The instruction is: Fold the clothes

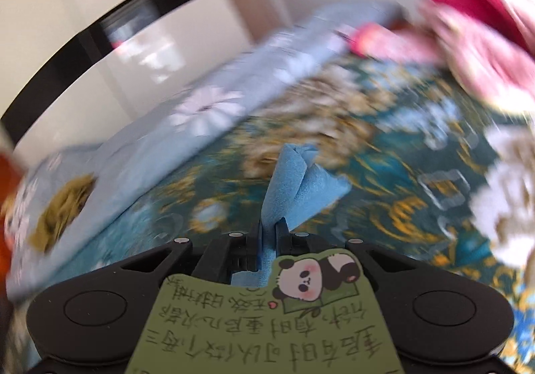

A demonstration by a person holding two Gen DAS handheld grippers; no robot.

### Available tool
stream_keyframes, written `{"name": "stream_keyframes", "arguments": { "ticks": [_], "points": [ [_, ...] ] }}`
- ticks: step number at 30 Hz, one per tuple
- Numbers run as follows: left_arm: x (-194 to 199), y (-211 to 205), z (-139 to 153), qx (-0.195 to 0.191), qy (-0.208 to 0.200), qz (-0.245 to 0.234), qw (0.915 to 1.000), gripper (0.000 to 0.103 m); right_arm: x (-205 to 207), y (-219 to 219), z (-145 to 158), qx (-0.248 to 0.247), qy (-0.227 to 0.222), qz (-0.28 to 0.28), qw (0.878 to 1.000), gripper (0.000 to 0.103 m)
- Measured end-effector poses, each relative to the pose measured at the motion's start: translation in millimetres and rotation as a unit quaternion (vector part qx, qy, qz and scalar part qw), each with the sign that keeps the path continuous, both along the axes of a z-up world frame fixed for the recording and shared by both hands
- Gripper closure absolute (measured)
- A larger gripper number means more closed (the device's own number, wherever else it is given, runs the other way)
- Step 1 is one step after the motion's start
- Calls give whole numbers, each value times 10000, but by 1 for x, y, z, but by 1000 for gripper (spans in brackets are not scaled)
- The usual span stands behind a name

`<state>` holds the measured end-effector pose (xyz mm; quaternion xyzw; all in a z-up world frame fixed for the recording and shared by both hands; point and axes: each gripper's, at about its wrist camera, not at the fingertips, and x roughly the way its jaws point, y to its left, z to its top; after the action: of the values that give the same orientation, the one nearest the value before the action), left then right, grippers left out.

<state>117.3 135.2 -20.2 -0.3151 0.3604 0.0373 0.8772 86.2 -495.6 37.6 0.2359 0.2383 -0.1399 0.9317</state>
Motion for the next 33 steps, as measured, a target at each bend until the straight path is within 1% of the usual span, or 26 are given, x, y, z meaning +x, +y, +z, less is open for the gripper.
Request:
{"name": "stream_keyframes", "arguments": {
  "ticks": [1, 3, 6, 8, 11, 15, 18, 19, 21, 22, 23, 25, 28, 30, 32, 33],
  "points": [
    [-3, 1, 3, 62, -19, -46, 10000, 51, 2, 12, 5, -180, 3, 168, 9997, 96],
    [-8, 5, 5, 14, -53, -66, 10000, 50, 7, 38, 12, -519, 51, 505, 9974, 96],
    [-14, 12, 5, -129, -29, -38, 9999, 49, 13, 81, 12, -905, 190, 1034, 9903, 95],
    [-17, 15, 3, -230, 10, -24, 9997, 49, 16, 110, 6, -1041, 308, 1373, 9846, 95],
    [-22, 18, -1, -310, 64, -57, 9995, 49, 22, 147, -11, -1172, 573, 1738, 9761, 95],
    [-27, 21, -2, -399, 95, -99, 9991, 49, 25, 182, -37, -1312, 924, 2078, 9649, 95],
    [-28, 22, -2, -397, 83, -131, 9991, 47, 16, 210, -44, -1541, 1027, 2305, 9553, 95],
    [-28, 22, -2, -399, 93, -132, 9991, 47, 13, 217, -44, -1623, 1033, 2400, 9515, 94],
    [-27, 21, -4, -438, 124, -144, 9989, 47, 9, 228, -44, -1761, 1044, 2591, 9439, 89],
    [-26, 20, -5, -458, 133, -161, 9987, 47, 7, 232, -44, -1809, 1062, 2651, 9411, 85],
    [-26, 19, -5, -466, 134, -187, 9986, 47, 5, 236, -44, -1851, 1084, 2699, 9387, 83],
    [-25, 16, -6, -455, 138, -250, 9986, 46, 0, 240, -43, -1791, 1085, 2756, 9382, 81],
    [-24, 14, -7, -460, 148, -292, 9984, 42, -5, 239, -39, -1404, 1072, 2930, 9397, 75],
    [-23, 15, -7, -462, 156, -290, 9984, 42, -12, 239, -33, -1159, 939, 3174, 9365, 75],
    [-23, 15, -7, -465, 158, -281, 9984, 40, -16, 240, -28, -1108, 800, 3281, 9347, 74],
    [-22, 14, -8, -475, 160, -283, 9983, 40, -16, 239, -26, -1146, 763, 3220, 9367, 73]
  ]
}}
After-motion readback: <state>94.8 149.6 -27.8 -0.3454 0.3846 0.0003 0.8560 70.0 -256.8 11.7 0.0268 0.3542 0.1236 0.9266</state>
